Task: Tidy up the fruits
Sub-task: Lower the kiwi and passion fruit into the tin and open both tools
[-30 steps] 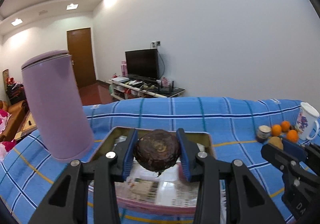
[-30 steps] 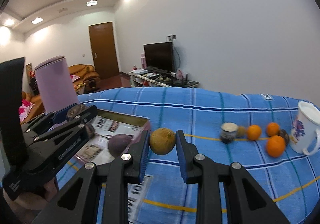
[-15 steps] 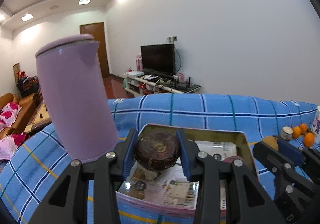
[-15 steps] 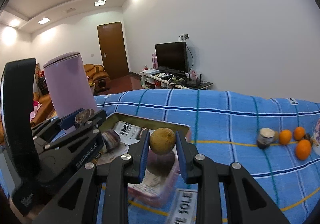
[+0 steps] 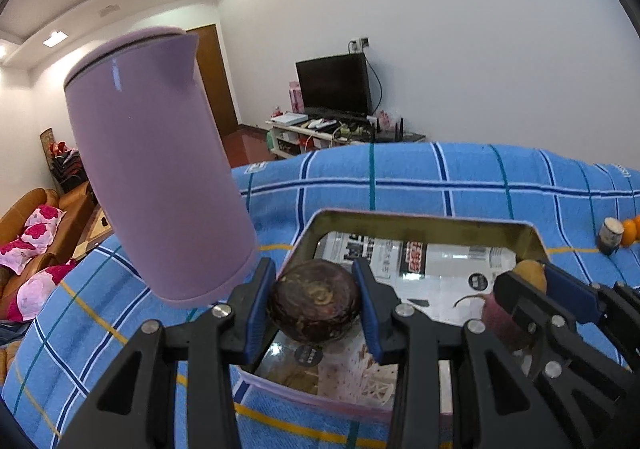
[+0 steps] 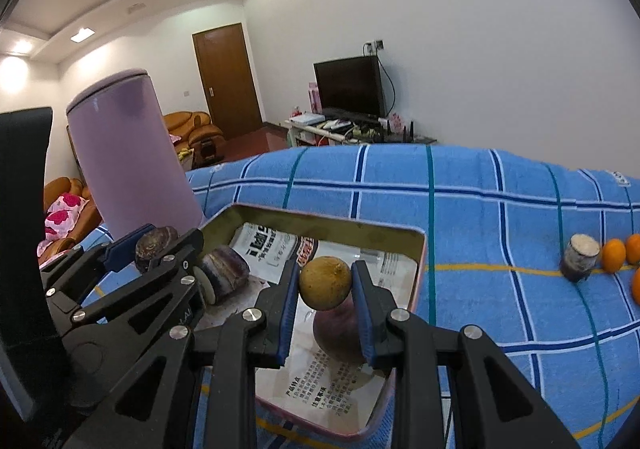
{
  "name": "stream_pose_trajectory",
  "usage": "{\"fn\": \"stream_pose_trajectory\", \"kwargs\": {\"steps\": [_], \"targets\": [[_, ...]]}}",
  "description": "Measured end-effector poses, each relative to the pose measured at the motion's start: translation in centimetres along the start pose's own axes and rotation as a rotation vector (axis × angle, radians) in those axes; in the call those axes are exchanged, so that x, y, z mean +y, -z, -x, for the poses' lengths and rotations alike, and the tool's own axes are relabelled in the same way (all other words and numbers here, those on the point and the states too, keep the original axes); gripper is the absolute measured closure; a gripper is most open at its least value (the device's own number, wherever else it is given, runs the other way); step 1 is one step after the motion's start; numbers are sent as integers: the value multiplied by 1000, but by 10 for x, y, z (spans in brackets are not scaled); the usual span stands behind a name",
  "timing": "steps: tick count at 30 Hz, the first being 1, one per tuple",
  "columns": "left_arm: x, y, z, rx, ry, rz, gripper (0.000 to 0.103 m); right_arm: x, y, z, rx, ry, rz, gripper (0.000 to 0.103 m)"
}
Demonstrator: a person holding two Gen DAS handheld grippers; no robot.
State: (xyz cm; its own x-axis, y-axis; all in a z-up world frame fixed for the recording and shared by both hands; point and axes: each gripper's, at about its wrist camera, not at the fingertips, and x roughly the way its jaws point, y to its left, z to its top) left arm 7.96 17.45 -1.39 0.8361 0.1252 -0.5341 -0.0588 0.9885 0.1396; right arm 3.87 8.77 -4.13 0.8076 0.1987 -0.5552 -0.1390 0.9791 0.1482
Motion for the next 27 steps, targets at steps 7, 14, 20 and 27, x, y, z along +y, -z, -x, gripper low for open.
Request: {"fn": "stream_pose_trajectory", "kwargs": {"steps": [7,14,20,27], "targets": [[0,4,-8,36,6,5,62,-4,1,-3,9,-50,-24,74],[1,4,-10,50,12,11,62,-9,2,-3,9,-120,-52,73],[0,4,-10,54,16,9,61,-19,4,1,-7,-178,-117,57],[2,4,-8,45,26,30,60,-25,1,27,-131,-125,-135,51]]}}
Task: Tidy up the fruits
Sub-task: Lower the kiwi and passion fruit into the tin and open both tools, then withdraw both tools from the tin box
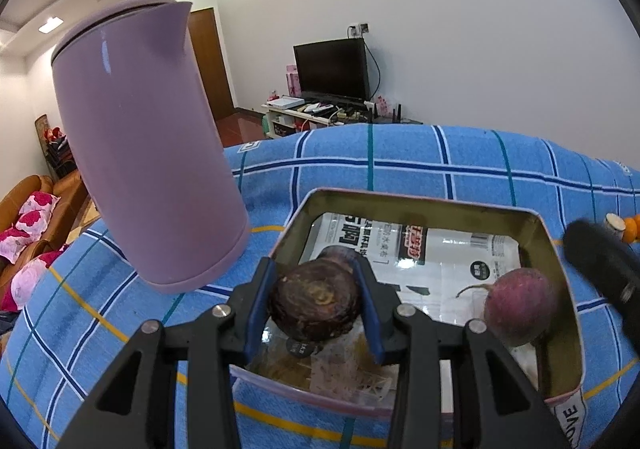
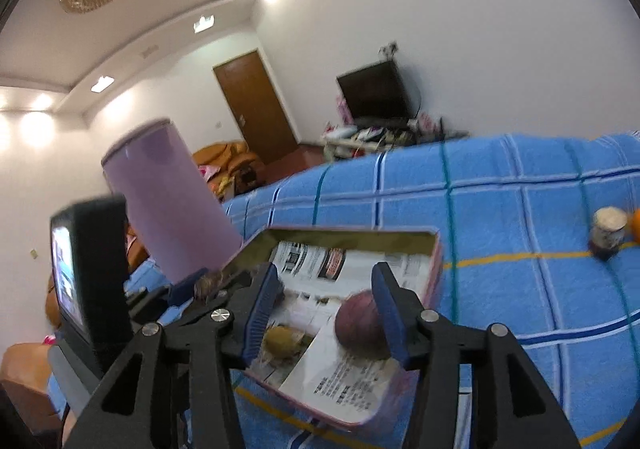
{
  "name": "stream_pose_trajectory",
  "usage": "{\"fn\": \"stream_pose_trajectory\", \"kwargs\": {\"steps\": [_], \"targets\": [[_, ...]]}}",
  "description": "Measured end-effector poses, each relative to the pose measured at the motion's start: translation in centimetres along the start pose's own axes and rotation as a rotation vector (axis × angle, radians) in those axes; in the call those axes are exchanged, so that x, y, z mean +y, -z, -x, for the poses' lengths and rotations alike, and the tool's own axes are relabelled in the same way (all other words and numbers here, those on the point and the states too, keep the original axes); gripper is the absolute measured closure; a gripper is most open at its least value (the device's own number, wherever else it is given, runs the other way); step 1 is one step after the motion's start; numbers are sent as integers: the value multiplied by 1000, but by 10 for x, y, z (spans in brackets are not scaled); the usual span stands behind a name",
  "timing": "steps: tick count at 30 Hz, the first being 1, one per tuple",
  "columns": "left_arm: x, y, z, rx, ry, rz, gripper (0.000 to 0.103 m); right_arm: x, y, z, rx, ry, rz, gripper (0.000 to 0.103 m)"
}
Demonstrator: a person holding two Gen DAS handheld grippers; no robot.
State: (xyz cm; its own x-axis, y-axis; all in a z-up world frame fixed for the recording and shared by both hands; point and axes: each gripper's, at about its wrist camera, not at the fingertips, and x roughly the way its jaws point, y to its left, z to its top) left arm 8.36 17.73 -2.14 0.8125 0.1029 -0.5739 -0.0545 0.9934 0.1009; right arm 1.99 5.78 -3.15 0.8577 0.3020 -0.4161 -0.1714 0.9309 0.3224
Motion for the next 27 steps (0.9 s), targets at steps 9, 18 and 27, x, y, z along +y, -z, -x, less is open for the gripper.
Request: {"fn": "stream_pose_trajectory", "kwargs": {"steps": [9,18,27], "targets": [[-5,-2,22,-123,9,25,3,-3,-5,29,-176,223,49,28],[-6,-3,27,-134,52,79,0,0,-3,33,-204,333,122,26],[-6,1,30,-162,12,105,0,0,-1,38,-237,372,148,24]]}}
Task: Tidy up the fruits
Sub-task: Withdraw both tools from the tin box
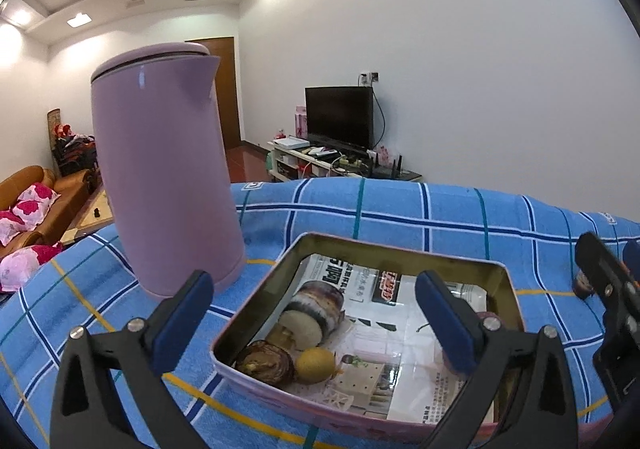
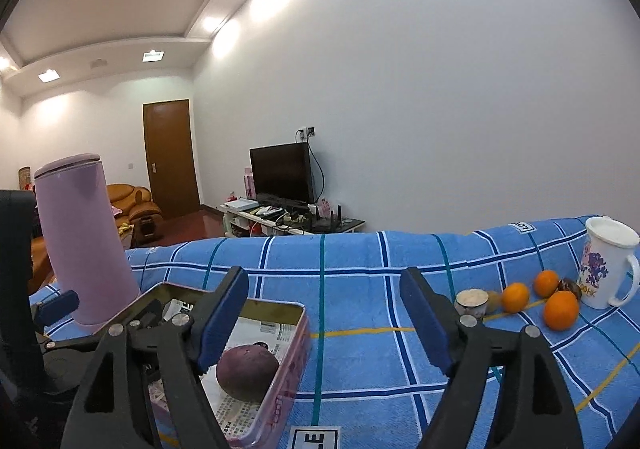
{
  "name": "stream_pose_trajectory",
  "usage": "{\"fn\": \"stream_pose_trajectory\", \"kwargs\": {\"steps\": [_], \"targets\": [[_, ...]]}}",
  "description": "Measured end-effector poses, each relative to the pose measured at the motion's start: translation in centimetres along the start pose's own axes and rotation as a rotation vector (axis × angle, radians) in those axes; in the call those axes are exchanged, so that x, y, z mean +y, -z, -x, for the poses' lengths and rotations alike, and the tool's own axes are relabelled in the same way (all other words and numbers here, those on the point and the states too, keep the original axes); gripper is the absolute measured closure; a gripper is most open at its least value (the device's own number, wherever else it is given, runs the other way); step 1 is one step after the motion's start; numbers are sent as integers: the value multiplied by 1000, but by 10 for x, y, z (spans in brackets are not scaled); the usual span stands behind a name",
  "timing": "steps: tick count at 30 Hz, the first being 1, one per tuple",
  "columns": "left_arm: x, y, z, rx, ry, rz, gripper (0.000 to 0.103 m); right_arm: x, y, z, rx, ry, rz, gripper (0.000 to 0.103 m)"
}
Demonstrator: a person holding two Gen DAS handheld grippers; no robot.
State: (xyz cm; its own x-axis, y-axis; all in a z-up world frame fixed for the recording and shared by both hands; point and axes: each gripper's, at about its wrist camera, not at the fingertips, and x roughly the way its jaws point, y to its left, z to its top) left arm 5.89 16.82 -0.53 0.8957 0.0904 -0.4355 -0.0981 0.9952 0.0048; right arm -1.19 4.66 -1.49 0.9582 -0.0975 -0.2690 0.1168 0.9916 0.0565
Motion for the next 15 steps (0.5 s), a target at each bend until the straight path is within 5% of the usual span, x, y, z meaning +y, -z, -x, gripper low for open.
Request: {"fn": "stream_pose_trajectory", "kwargs": {"steps": [15], "targets": [[-9,2,12,-41,10,-38,0,-11,1,2,42,44,38,24]]}}
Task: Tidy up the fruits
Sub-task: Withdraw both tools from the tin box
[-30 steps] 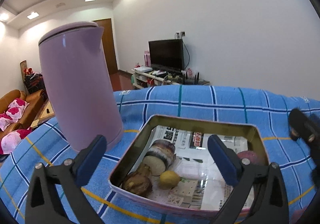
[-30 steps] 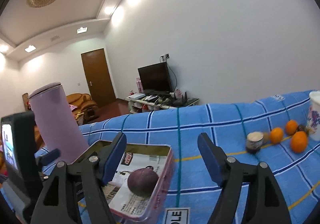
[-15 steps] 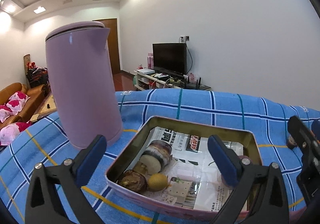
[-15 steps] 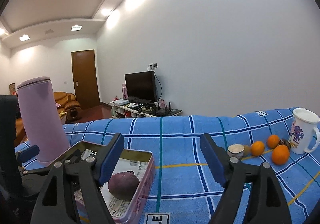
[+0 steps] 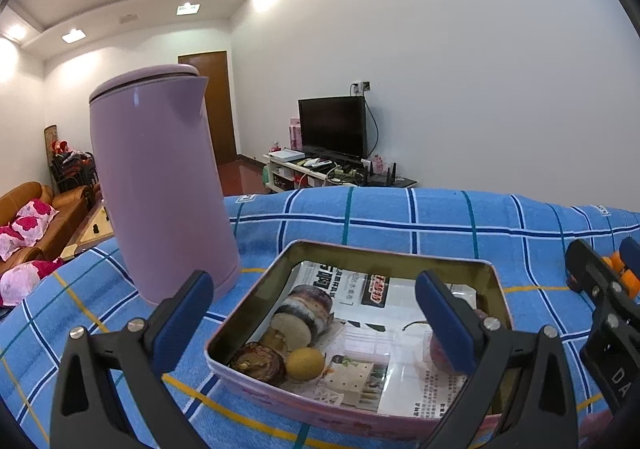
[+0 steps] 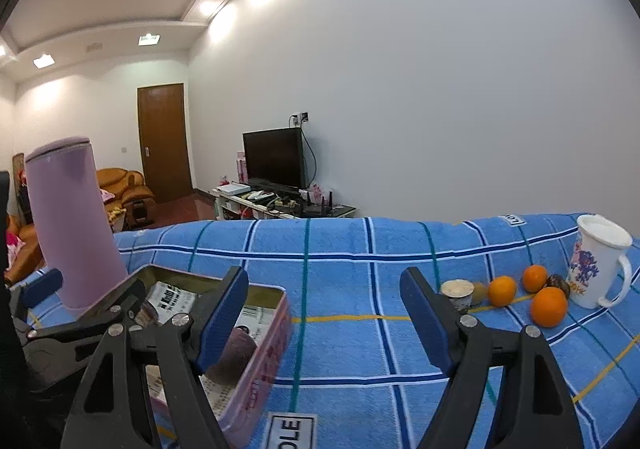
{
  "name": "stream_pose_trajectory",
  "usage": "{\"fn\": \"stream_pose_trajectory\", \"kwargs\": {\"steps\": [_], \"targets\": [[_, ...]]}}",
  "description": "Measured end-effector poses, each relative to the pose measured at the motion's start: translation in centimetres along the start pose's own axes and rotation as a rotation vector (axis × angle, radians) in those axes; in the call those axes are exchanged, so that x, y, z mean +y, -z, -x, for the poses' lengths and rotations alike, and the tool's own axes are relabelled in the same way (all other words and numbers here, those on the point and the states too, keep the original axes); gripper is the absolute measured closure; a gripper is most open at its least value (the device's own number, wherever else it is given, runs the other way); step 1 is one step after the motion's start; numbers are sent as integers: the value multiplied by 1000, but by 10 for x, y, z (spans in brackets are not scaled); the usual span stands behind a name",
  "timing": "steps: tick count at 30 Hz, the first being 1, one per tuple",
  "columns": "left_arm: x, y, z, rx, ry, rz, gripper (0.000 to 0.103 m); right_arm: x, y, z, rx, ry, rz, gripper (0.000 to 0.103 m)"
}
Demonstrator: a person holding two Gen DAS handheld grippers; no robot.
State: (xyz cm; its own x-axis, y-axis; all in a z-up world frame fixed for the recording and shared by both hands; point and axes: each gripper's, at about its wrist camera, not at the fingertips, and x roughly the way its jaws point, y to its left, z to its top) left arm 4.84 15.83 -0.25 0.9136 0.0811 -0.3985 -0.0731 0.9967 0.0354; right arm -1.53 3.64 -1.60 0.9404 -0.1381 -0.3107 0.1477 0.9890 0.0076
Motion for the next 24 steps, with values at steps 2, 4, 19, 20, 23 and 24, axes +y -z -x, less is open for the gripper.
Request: {"fn": "stream_pose_trajectory", "kwargs": {"steps": [2,4,19,20,23,24], "targets": [[1,0,0,6,0,9,0,-2,0,1,1,5,6,24],[1,1,0,14,1,18,0,-3,0,2,4,6,17,24],[-13,6,15,1,-20,13,0,-42,3,21,25,21,78,24],[-15,7,16,4,-16,9,0,-45,3,21,32,22,73,24],[-22,9,20,9,-9,-7,0,-56,3,23,44,25,69,24],[-27,10,23,11,-3,-15,0,-58,3,24,46,26,69,24]]}}
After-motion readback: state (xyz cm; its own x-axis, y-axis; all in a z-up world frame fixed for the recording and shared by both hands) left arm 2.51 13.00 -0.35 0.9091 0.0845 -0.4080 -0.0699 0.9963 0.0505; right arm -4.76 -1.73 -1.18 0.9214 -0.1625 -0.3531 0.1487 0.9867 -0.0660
